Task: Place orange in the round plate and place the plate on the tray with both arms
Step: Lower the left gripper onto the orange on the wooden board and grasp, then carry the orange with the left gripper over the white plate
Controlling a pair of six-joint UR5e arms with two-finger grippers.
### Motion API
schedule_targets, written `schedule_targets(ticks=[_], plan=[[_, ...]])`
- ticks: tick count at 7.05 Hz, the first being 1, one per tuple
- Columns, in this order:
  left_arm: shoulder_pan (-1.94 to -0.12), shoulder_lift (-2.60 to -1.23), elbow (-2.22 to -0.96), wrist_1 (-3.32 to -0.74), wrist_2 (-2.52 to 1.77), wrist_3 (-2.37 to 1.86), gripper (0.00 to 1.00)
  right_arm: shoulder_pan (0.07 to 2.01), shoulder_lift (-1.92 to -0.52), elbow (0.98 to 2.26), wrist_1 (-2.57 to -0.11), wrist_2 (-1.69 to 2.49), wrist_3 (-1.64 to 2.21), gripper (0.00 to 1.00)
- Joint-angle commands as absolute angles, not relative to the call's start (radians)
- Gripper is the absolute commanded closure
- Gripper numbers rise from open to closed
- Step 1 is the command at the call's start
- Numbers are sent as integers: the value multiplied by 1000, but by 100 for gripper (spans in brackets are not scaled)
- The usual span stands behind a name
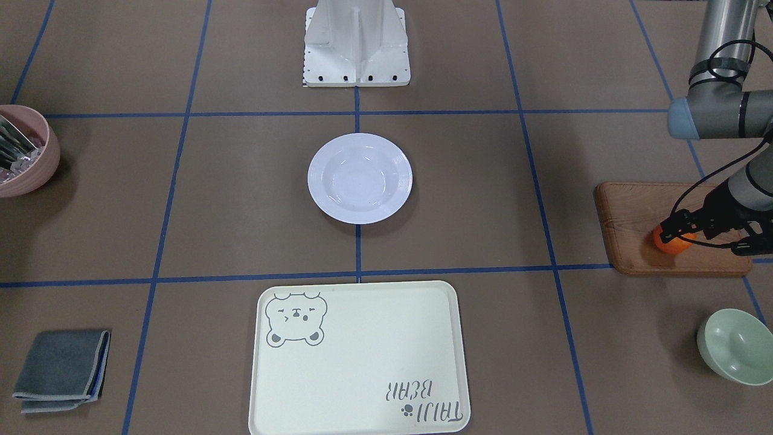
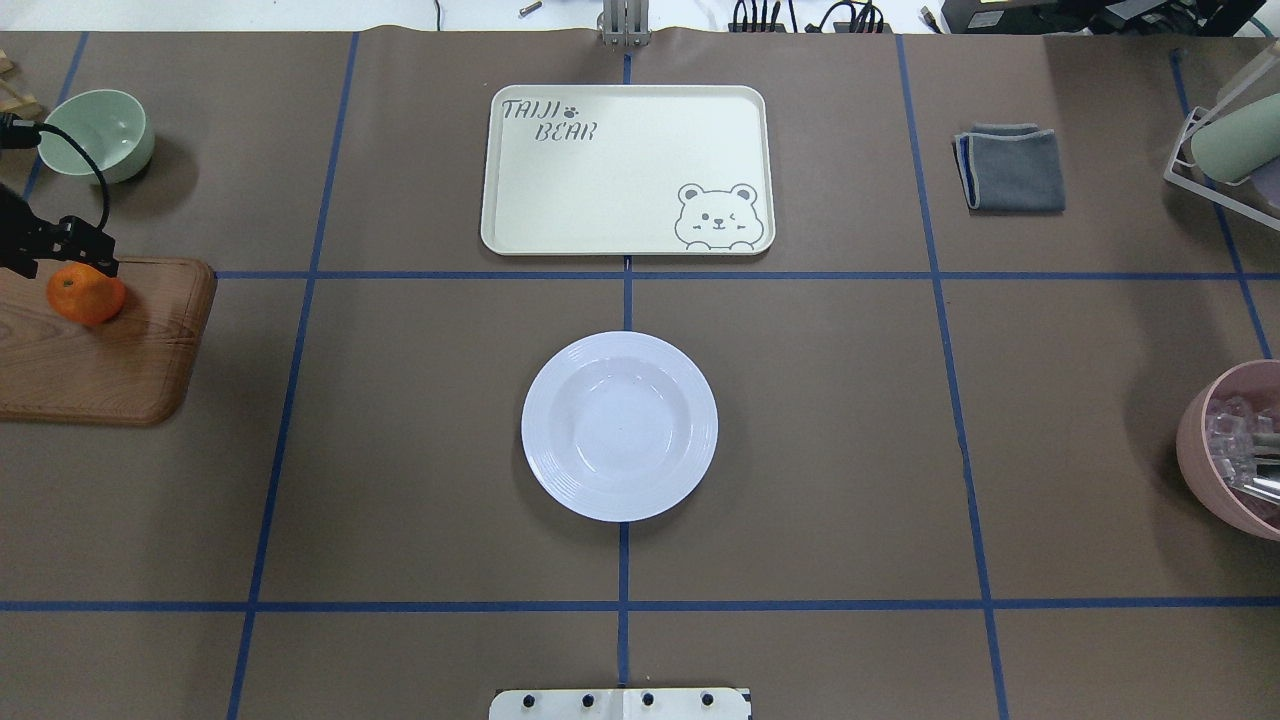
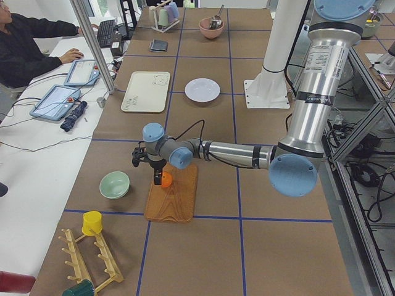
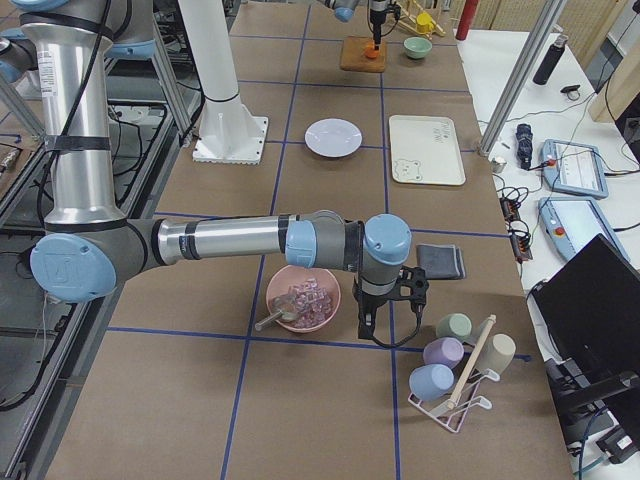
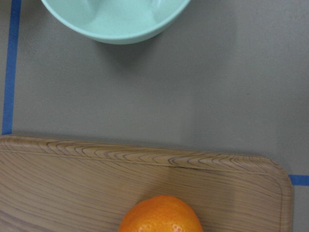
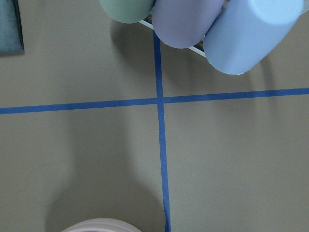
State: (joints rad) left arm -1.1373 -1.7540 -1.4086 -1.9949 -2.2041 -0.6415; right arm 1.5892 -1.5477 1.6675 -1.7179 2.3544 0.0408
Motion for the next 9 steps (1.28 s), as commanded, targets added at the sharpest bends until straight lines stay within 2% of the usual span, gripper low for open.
schedule_targets(ticks=[1,3,4,5,6,8,9], plan=[[-1126,-1753,-1378,-2002,-2201,-638,2,1589,-1549,1666,-1720,2356,41,0],[-1097,-1752,-1370,-2011,-2201,-638,2,1589,-1555,1667,-1720,2359,40,0],[-1083,-1753,-1370,-2011,-2203,-638,9,1589,-1557,1667,-1720,2359,40,0],[-1078,-1750,-1380,-2005,-2213,-640,63,1589,-1557,1666,-1720,2359,40,0],[-1081,-1747,-1397,-2002,-2215,-640,100,1591,-1557,1666,-1720,2359,40,0],[-1078,-1813,-1538,-1839,-2262,-655,100,1589,-1557,1672,-1720,2408,38,0],[-1077,-1927,-1613,-1611,-2264,-657,100,1591,-1559,1672,-1721,2408,38,0]])
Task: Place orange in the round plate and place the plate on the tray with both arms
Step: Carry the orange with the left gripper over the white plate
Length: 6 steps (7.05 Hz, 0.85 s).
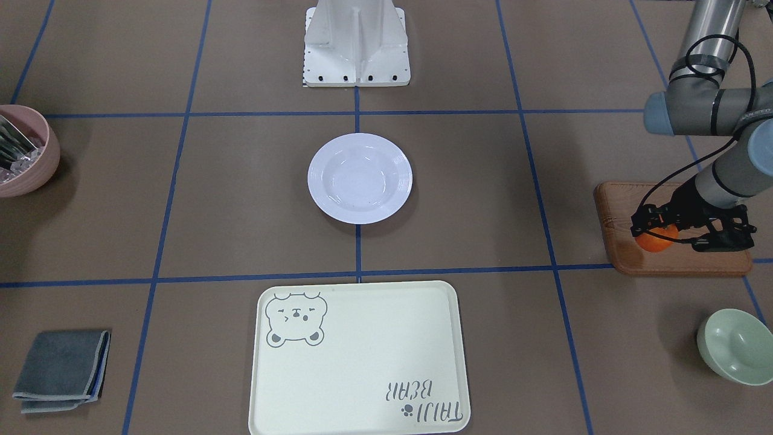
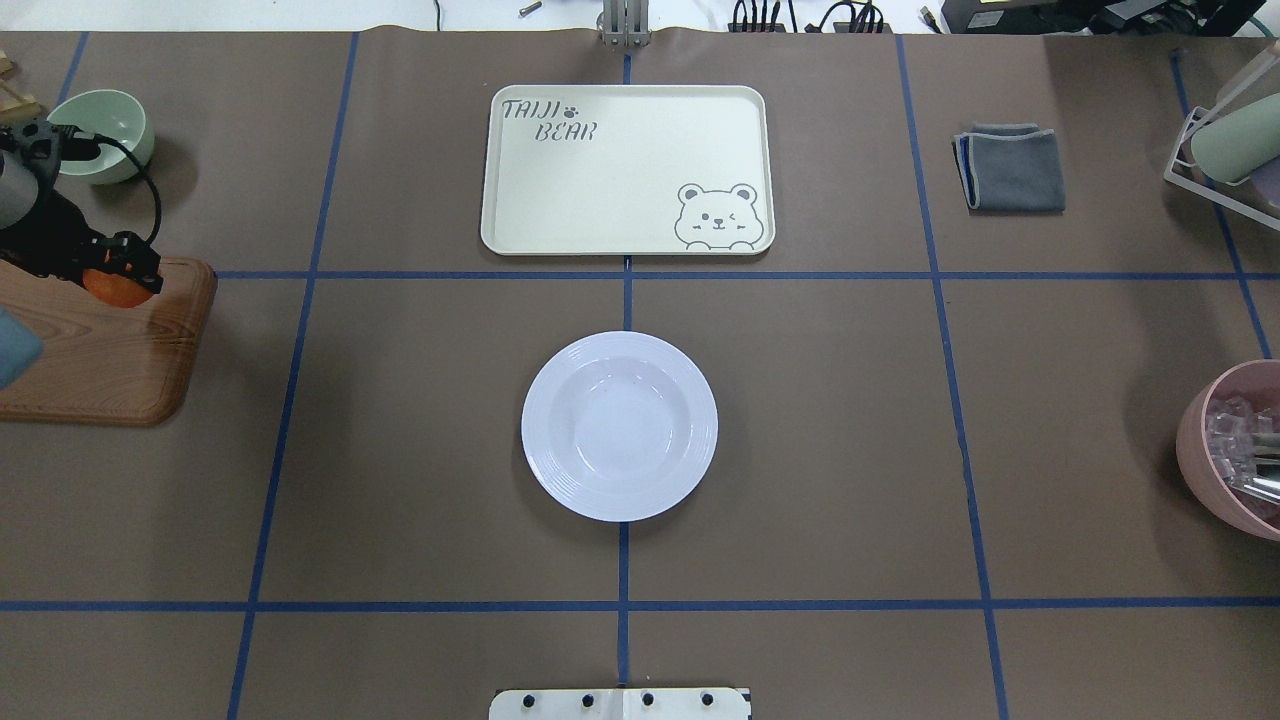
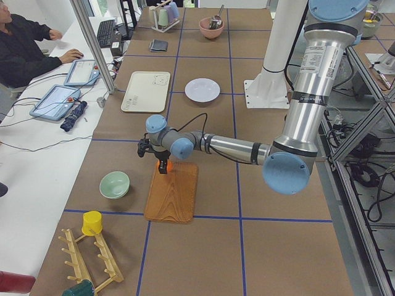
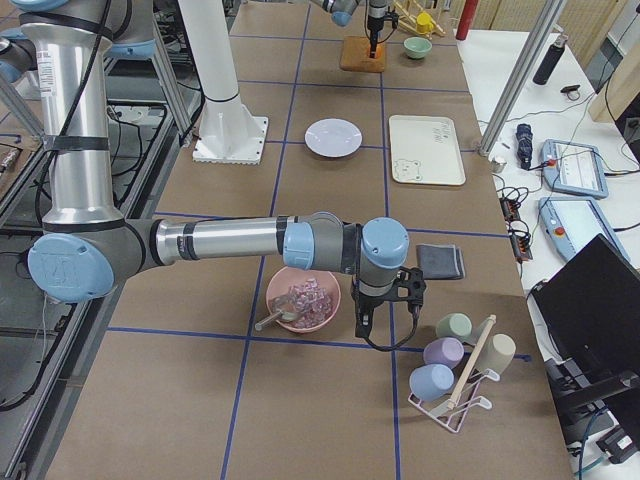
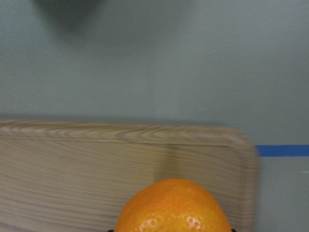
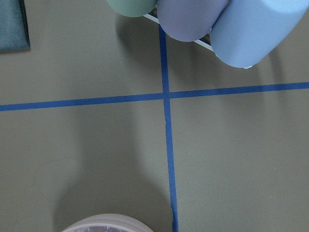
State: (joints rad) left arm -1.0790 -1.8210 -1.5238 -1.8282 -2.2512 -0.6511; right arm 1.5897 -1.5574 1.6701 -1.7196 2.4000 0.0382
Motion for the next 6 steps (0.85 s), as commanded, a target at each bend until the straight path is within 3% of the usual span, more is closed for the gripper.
schedule_targets(ticks=[1,6], plan=[[-1037,-2021,-1696,-1441,-2263,-704,100,1591,-1584,1672,-1715,2408,34,0],[-688,-2318,-1712,-1405,-2164,-1338,100,1589,-1600,1678,-1713,2404,26,0]])
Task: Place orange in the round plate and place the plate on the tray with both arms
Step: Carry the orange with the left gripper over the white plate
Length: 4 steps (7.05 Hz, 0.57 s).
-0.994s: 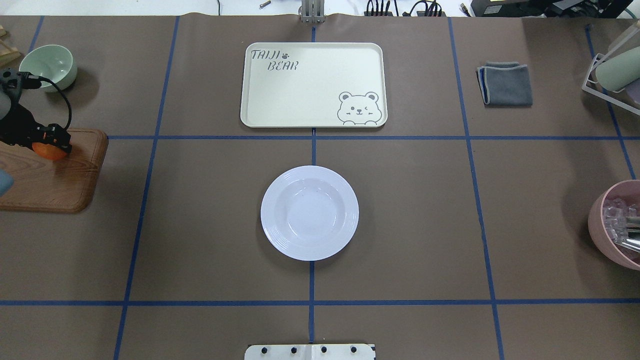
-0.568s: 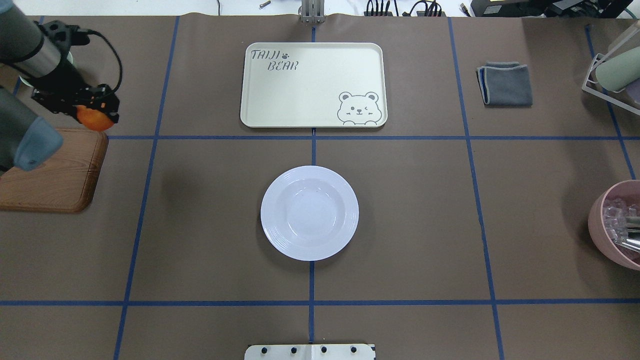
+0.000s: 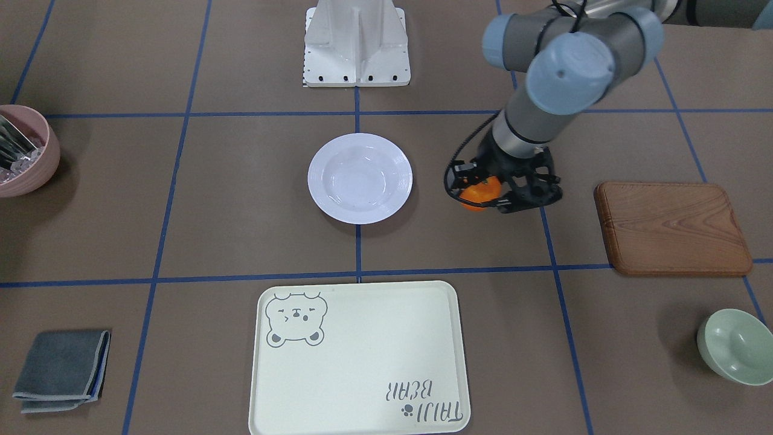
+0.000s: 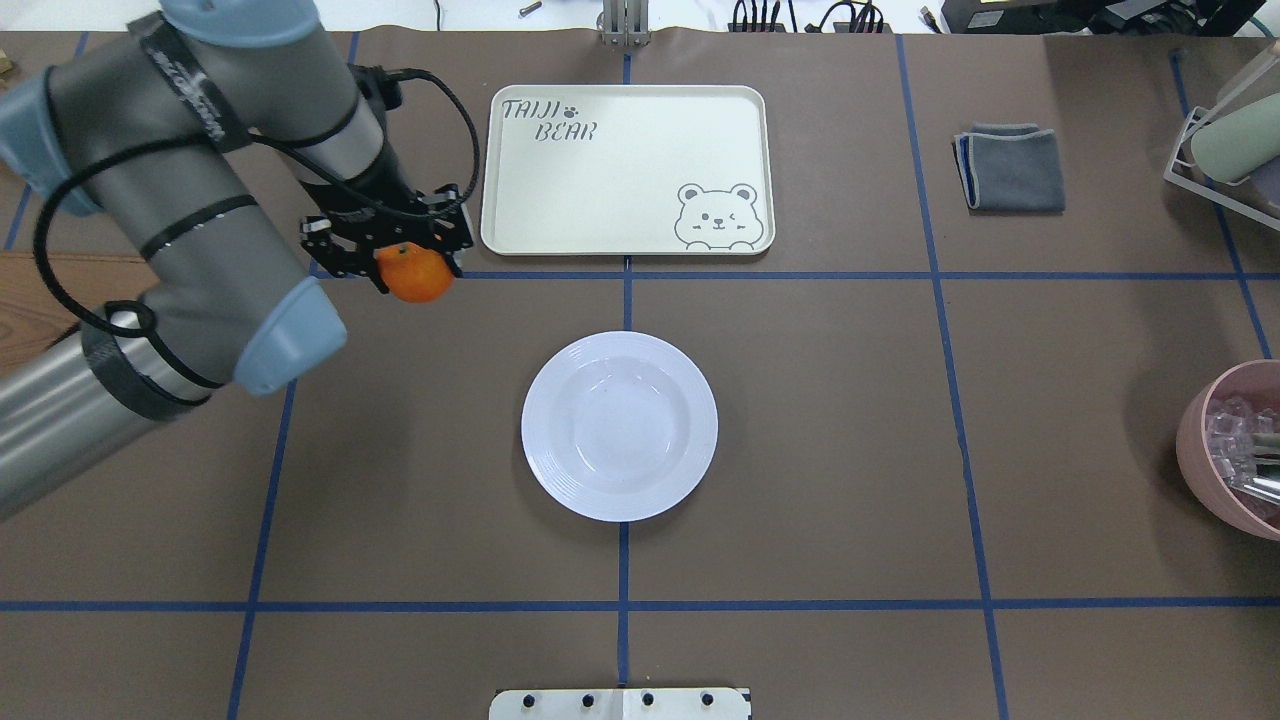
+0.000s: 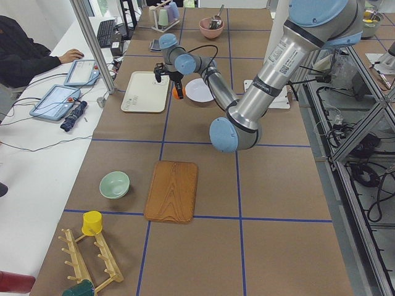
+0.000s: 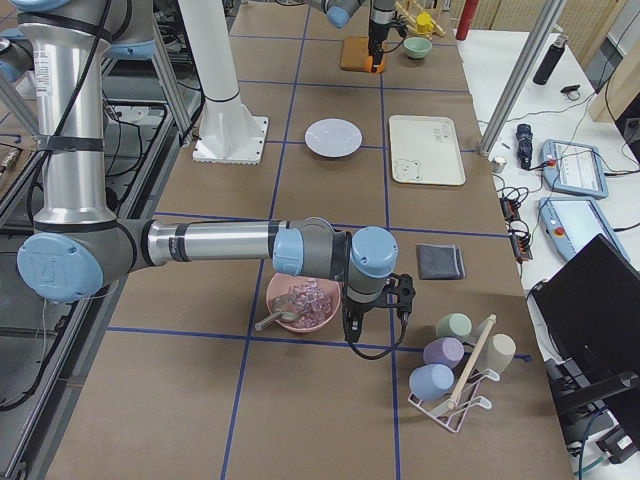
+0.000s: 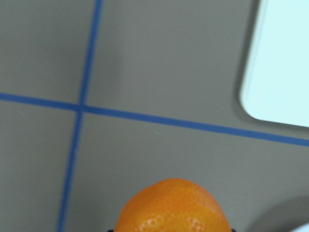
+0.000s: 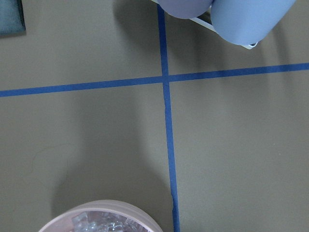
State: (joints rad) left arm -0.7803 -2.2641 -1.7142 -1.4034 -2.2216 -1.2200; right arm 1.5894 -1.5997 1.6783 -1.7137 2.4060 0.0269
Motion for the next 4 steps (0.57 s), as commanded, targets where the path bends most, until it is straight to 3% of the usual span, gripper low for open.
schedule_targets(ticks=[1,4], plan=[[-595,-2318,-1710,-1413,-2085,-1383,100,1589,-1598,1680,-1713,2405,28,0],[-506,-2379,-1526,-1582,-2022,-1480,100,1589,-1598,1680,-1713,2408,28,0]])
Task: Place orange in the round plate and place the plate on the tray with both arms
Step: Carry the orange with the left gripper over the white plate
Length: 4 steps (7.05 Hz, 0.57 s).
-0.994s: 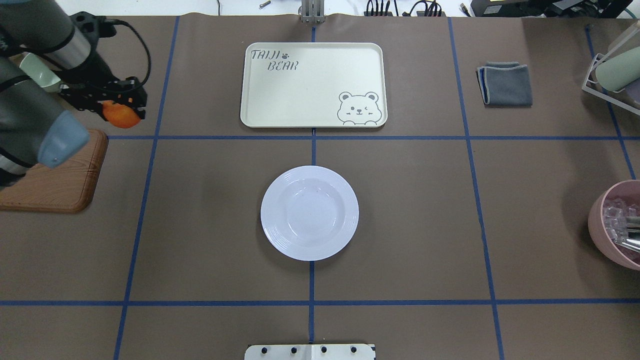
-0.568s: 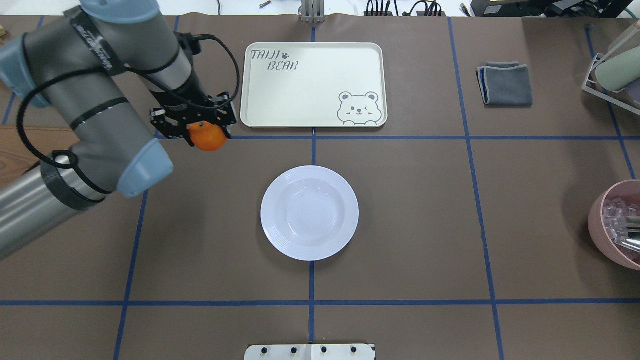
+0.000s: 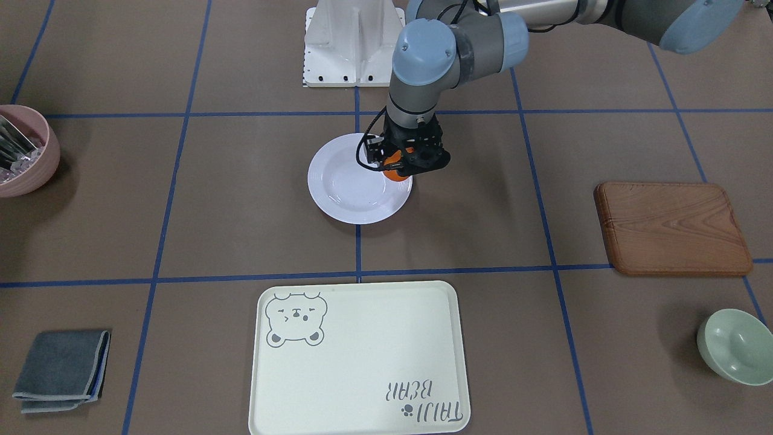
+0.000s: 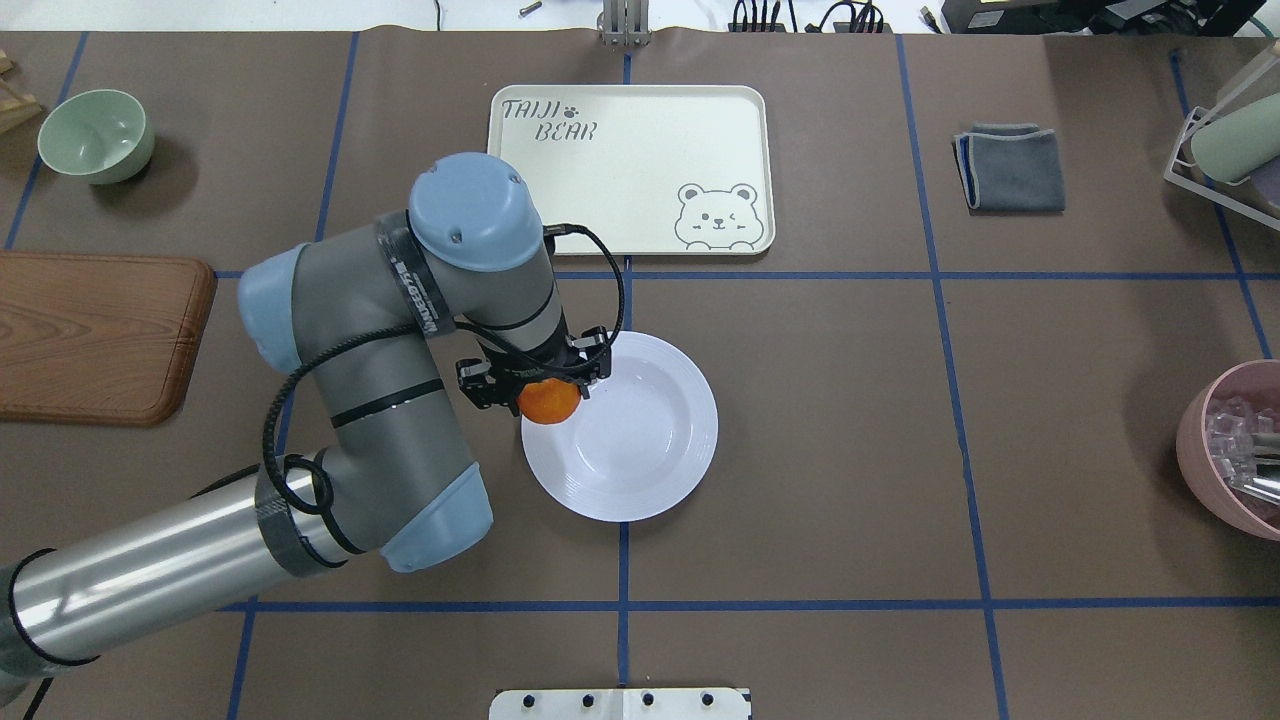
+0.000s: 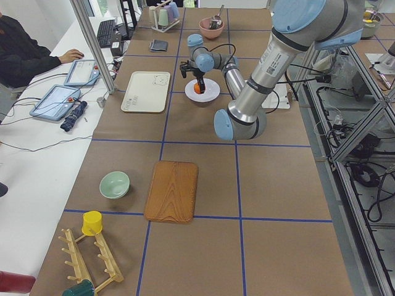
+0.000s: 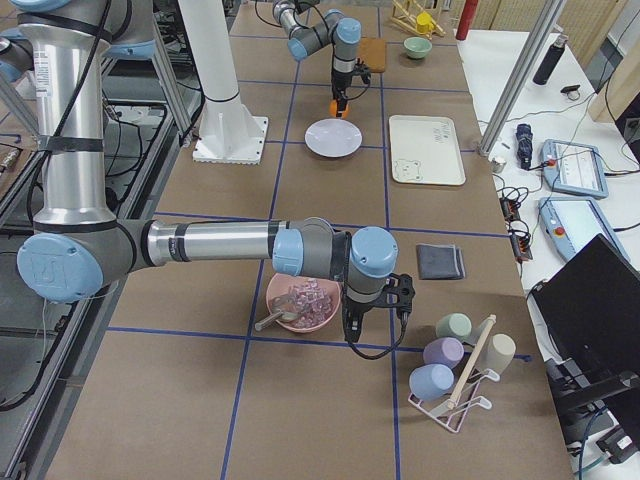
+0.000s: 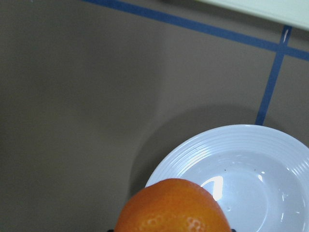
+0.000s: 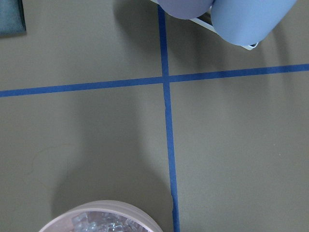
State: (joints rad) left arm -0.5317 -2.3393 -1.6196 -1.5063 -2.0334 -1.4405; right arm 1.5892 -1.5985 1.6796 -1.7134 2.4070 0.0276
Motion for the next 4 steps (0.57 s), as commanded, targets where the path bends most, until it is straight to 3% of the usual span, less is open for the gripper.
schedule_targets(ticks=[1,4], plan=[[-477,-2403,-1481,-1592,-1973,-1485,100,1589,-1598,1678,-1713,2408,28,0],[-465,-2405,-1425,-1672,-1942,-1489,100,1589,-1598,1677,-1713,2408,28,0]])
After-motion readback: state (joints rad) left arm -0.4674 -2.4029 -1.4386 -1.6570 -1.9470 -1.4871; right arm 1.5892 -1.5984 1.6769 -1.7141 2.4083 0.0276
